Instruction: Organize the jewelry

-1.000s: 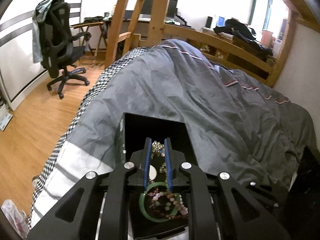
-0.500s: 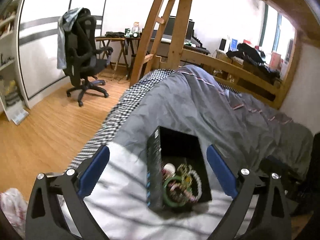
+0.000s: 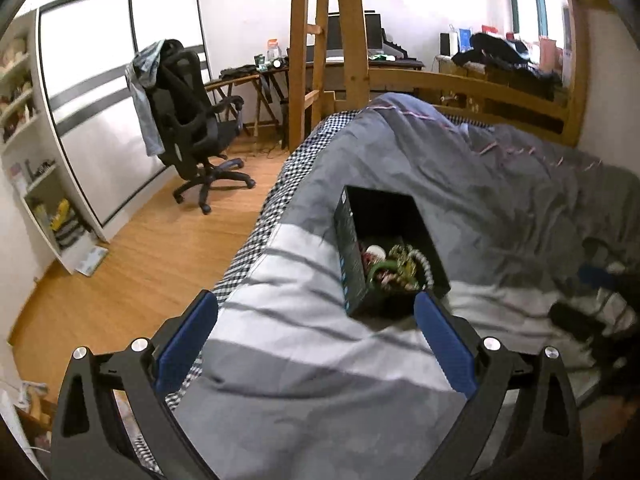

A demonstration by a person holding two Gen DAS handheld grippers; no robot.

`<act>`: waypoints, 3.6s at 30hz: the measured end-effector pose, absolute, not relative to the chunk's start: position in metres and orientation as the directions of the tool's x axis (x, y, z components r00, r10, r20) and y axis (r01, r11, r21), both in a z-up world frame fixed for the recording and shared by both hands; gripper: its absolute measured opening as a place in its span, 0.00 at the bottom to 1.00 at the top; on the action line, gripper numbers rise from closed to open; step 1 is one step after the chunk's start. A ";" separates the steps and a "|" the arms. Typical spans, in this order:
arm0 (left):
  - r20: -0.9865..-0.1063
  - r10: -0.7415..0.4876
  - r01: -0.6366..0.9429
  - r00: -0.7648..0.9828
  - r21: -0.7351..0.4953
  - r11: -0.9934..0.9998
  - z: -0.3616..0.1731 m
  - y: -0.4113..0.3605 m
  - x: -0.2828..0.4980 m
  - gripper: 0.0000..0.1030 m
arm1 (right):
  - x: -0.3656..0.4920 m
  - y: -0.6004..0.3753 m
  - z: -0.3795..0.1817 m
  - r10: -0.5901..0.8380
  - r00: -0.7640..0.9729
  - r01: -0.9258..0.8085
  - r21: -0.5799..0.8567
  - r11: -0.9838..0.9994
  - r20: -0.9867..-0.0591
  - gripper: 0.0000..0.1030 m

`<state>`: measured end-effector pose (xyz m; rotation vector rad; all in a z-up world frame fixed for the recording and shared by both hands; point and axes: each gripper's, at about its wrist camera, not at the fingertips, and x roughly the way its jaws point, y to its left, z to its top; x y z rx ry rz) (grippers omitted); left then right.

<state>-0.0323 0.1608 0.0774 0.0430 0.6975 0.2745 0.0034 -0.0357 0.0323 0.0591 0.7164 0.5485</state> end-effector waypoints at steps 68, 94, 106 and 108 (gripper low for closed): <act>-0.613 0.260 -0.206 0.746 0.158 0.966 0.051 0.142 -0.033 0.94 | -0.009 -0.040 0.025 0.482 0.623 -0.482 0.183 0.857 -0.617 0.96; -0.613 0.260 -0.205 0.746 0.161 0.966 0.052 0.140 -0.033 0.94 | -0.011 -0.036 0.022 0.490 0.609 -0.496 0.182 0.849 -0.624 0.96; -0.611 0.239 -0.186 0.755 0.151 0.971 0.049 0.143 -0.035 0.94 | -0.011 -0.036 0.022 0.490 0.608 -0.496 0.183 0.849 -0.625 0.96; -0.611 0.236 -0.181 0.755 0.151 0.972 0.048 0.145 -0.034 0.94 | -0.012 -0.035 0.021 0.490 0.607 -0.497 0.182 0.848 -0.626 0.96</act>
